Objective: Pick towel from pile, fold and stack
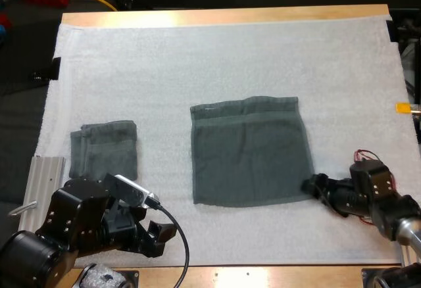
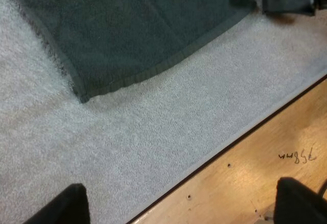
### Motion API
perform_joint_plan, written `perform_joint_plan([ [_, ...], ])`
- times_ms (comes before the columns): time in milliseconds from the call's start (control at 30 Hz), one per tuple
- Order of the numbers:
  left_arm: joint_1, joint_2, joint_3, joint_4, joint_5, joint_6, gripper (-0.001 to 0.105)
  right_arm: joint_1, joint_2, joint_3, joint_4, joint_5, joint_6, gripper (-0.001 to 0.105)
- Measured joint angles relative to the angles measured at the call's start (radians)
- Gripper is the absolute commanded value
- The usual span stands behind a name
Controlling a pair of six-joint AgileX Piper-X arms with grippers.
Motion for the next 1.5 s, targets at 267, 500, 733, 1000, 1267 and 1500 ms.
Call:
perform_joint_plan([
  [267, 0.000, 0.000, 0.000, 0.000, 0.000, 0.000, 0.071, 0.000, 0.077, -0.005, -0.051, -0.023, 0.007, 0.067],
  [500, 0.000, 0.000, 0.000, 0.000, 0.000, 0.000, 0.071, 0.000, 0.087, -0.003, -0.052, 0.001, 0.007, 0.037],
  [733, 0.000, 0.000, 0.006, -0.008, 0.000, 0.000, 0.071, 0.000, 0.089, -0.002, -0.050, 0.031, 0.007, 0.000],
  [1000, 0.000, 0.014, 0.193, -0.271, -0.004, -0.099, 0.071, 0.000, 0.091, -0.002, -0.018, 0.034, 0.007, 0.001],
  [1267, 0.000, 0.128, 0.326, -0.453, 0.001, -0.160, 0.071, 0.000, 0.091, -0.002, -0.009, 0.027, 0.007, 0.001],
  [1500, 0.000, 0.268, 0.344, -0.572, 0.001, -0.173, 0.071, 0.000, 0.091, -0.002, -0.007, 0.020, 0.007, 0.001],
])
